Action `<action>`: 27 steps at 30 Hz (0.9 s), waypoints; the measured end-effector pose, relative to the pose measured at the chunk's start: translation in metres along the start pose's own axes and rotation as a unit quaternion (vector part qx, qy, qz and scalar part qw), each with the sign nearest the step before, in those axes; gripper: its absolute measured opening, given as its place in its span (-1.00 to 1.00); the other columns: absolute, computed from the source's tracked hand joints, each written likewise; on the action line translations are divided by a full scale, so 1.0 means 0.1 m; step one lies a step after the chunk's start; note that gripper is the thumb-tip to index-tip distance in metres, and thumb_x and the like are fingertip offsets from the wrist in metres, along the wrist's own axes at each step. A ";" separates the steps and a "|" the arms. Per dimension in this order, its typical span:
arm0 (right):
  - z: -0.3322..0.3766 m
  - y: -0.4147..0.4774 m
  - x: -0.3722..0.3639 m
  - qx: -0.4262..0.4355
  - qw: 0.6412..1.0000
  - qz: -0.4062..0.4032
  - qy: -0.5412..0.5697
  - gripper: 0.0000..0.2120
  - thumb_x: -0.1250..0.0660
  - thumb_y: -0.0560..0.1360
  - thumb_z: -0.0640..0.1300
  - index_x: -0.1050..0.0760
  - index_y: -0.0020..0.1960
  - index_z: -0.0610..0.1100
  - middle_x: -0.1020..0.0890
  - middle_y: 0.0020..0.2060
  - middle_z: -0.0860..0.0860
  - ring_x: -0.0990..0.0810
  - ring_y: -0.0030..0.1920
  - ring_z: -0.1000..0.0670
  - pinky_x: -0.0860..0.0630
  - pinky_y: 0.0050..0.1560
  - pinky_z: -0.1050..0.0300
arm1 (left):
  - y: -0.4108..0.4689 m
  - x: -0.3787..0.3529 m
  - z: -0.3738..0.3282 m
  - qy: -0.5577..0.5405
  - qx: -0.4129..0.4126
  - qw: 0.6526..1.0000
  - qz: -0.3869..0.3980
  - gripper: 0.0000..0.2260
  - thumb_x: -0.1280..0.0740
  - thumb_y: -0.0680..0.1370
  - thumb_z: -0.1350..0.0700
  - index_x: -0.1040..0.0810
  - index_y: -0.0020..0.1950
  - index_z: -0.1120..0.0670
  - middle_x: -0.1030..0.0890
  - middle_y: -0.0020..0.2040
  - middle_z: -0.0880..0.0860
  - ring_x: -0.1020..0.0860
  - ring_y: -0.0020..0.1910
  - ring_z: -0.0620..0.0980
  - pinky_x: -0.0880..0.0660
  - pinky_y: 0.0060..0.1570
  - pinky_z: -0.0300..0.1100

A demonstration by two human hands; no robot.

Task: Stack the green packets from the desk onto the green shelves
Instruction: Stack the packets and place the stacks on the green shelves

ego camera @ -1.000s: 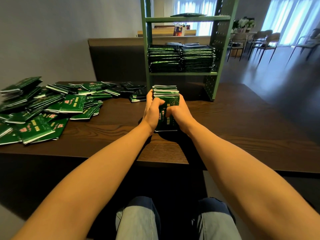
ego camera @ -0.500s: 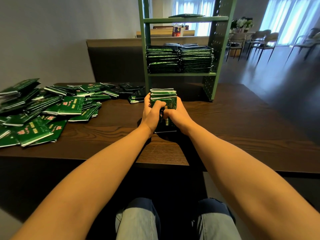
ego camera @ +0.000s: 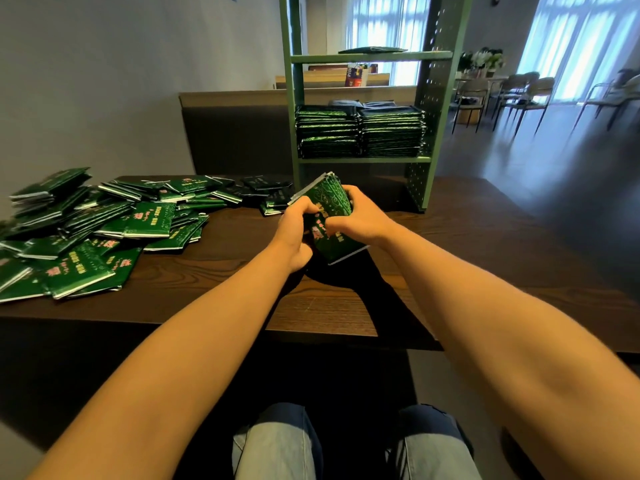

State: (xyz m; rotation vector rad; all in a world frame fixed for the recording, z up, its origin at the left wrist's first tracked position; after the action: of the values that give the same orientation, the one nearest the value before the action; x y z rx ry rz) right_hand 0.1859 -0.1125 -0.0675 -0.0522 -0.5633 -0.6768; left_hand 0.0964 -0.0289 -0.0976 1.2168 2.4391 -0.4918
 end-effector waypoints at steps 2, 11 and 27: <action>0.02 0.00 0.13 0.002 0.998 -0.004 -0.066 -0.09 -0.53 0.26 -0.03 -0.27 0.54 -0.11 -0.56 0.15 -0.01 -0.60 0.16 -0.04 -0.53 0.10 0.10 | 0.04 0.12 -0.05 0.082 -0.036 0.996 -0.027 -0.62 -0.33 0.43 0.16 -0.50 0.26 0.10 -0.60 0.07 0.14 -0.60 -0.05 0.12 -0.58 -0.08 -0.04; 0.00 0.08 0.00 -0.045 0.933 0.144 -0.326 -0.11 -0.61 0.38 -0.05 -0.15 0.52 -0.11 -0.53 0.21 -0.11 -0.57 0.16 -0.14 -0.58 0.22 -0.14 | 0.04 -0.13 -0.36 0.711 -0.149 0.672 0.146 -0.10 -0.48 0.39 0.04 -0.06 0.61 0.10 -0.21 0.55 0.13 -0.25 0.50 0.07 -0.29 0.33 -0.19; -0.08 0.11 0.01 -0.079 0.886 0.192 -0.414 -0.32 -0.59 0.40 0.02 -0.29 0.36 -0.05 -0.55 0.11 -0.05 -0.60 0.10 -0.10 -0.59 0.23 -0.11 | 0.18 -0.15 -0.16 0.832 -0.072 0.539 0.111 -0.26 -0.37 0.42 0.02 -0.13 0.55 0.02 -0.31 0.40 0.15 -0.43 0.27 0.20 -0.49 0.18 0.20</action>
State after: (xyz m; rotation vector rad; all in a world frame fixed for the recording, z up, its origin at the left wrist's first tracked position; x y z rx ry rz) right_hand 0.1969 -0.1062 -0.0724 -0.6166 -1.2797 -0.2790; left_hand 0.1172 -0.0215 -0.0789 2.4385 3.1006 1.8428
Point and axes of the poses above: each hand's wrist, its own y-axis towards the middle knuckle, its own x-axis out of the back of the hand, z = x × y, the point moved 7 cm from there along y, towards the middle knuckle
